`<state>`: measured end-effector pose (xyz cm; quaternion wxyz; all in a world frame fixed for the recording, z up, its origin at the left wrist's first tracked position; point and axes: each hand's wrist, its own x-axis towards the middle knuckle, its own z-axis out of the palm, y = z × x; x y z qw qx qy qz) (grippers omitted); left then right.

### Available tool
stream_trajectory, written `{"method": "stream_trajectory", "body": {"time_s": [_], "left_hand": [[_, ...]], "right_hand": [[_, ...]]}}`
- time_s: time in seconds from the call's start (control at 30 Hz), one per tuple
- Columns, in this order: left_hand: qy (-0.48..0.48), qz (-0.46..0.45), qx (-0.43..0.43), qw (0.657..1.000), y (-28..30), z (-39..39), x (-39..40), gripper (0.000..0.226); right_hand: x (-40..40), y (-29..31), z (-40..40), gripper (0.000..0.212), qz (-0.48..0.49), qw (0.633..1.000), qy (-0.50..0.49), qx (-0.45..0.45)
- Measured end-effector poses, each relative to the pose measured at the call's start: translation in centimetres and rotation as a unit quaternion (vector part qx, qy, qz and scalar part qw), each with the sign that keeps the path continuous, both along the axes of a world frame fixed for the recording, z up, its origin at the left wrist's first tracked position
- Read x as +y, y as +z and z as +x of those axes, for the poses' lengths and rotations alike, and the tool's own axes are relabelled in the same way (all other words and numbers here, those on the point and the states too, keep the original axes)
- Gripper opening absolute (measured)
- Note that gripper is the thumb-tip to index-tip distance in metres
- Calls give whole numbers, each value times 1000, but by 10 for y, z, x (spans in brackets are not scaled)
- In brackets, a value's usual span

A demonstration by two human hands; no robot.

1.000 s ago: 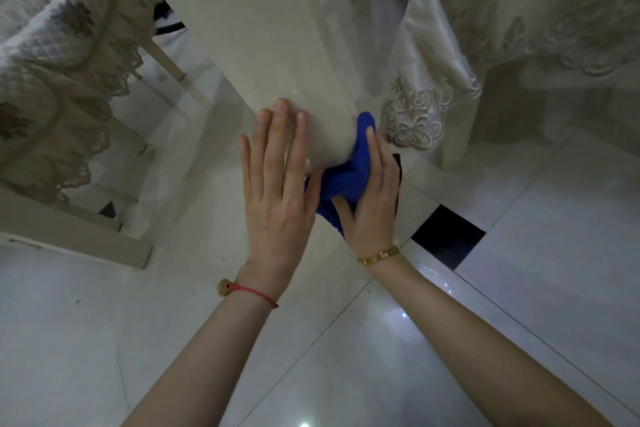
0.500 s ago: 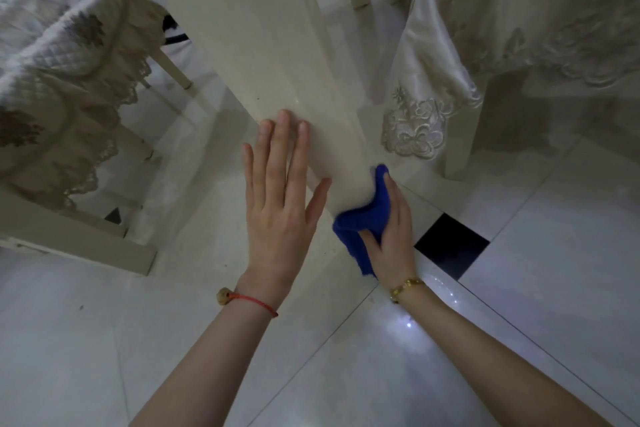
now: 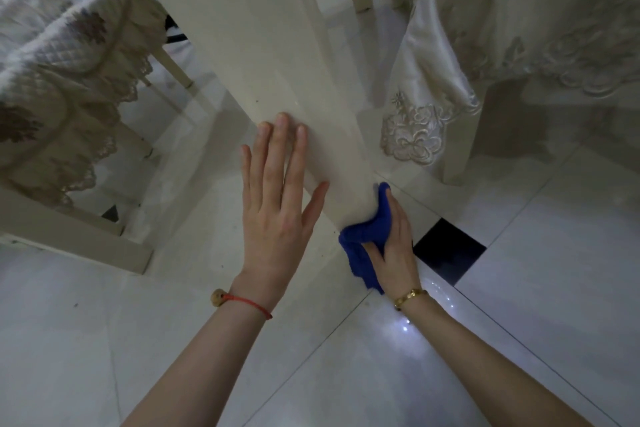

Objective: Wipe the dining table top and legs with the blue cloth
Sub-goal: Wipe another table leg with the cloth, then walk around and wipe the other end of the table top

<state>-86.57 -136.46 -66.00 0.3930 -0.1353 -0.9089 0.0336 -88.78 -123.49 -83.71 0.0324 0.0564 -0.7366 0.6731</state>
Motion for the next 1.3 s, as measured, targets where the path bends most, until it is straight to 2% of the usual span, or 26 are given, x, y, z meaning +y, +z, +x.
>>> {"method": "stream_trajectory", "body": {"time_s": [0.13,0.2,0.27,0.37,0.47,0.63,0.73,0.83,0.9,1.0,1.1,1.23,1.3], "left_hand": [[-12,17,-3,1000,2,0,0,66],[-13,21,-6,1000,2,-1,0,67],[-10,20,-8,1000,1,0,0,67],[-2,13,-5,1000,1,0,-1,67],[1,19,-4,1000,0,0,2,66],[-8,21,-9,1000,-2,2,-1,66],[-15,59,-17,998,-3,10,3,61],[-22,127,-49,990,7,28,20,53],[-29,168,-110,979,24,46,31,49],[-16,207,-271,940,68,75,38,50],[-8,250,-405,880,126,103,34,47],[32,323,-565,758,232,142,29,32],[62,346,-613,707,297,162,31,27]], "right_hand": [[-12,63,-9,81,61,981,-71,171],[-15,70,-11,80,68,973,-83,207],[-13,53,-11,85,79,977,-68,186],[-5,7,-4,96,68,995,-33,62],[6,-21,2,100,54,997,6,-47],[15,-21,13,88,140,989,4,-50],[36,-7,26,78,235,972,10,-23],[70,35,49,76,307,951,23,-34],[94,77,64,75,330,941,27,-66],[130,154,87,68,359,924,33,-126],[162,241,112,65,417,897,39,-143],[197,378,155,67,463,864,32,-194],[210,450,179,67,465,858,16,-216]]}}
